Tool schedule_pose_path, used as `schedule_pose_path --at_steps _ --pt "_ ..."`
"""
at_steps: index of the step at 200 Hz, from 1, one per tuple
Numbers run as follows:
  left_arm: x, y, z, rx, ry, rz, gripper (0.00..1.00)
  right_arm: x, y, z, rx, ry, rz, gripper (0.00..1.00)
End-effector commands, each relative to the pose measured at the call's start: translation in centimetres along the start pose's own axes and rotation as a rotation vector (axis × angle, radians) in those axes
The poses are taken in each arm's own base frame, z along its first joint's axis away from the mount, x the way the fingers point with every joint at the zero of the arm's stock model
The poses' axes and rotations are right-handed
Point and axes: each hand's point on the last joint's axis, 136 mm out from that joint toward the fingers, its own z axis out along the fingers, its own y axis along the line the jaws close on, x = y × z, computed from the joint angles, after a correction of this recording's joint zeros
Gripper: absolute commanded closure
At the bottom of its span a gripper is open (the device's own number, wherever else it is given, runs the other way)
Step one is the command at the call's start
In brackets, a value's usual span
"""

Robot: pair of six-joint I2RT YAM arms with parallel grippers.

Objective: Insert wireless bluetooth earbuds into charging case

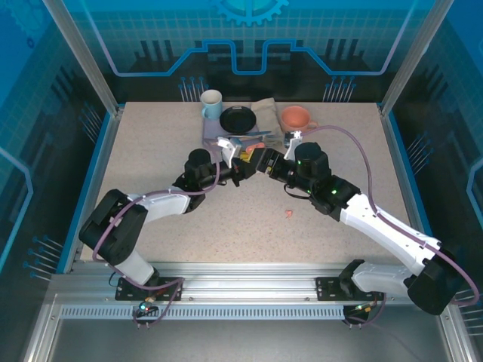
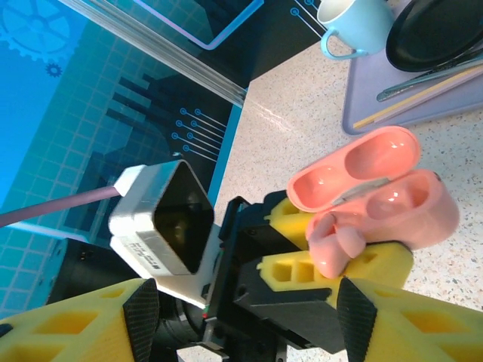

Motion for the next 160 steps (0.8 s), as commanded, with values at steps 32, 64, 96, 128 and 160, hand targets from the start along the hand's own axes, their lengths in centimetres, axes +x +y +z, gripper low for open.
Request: schedule_pose_path --at_steps 32,64,96,128,160 --pt "0.2 -1.2 0.5 0.056 -0.005 0.014 1.00 0.8 0.3 0.8 -0.024 0.017 0.013 0.33" --pt "0.0 -1.3 0.4 0.057 -0.008 0.017 1.00 1.3 -0.2 1.4 -0.011 0.029 0.015 0.33" --pt "0.0 -1.2 0.4 0.054 -0.005 0.018 1.00 1.5 -0.7 1.6 0.004 0.031 0.017 0.34" --pt "0.0 -1.2 0.4 0.052 -0.004 0.020 1.00 1.6 -0.9 1.5 0.008 0.032 0.017 0.34" --pt "-0.2 -1.2 0.5 0.053 -0.006 0.022 1.00 1.8 -1.2 1.4 0.017 0.038 0.021 0.34"
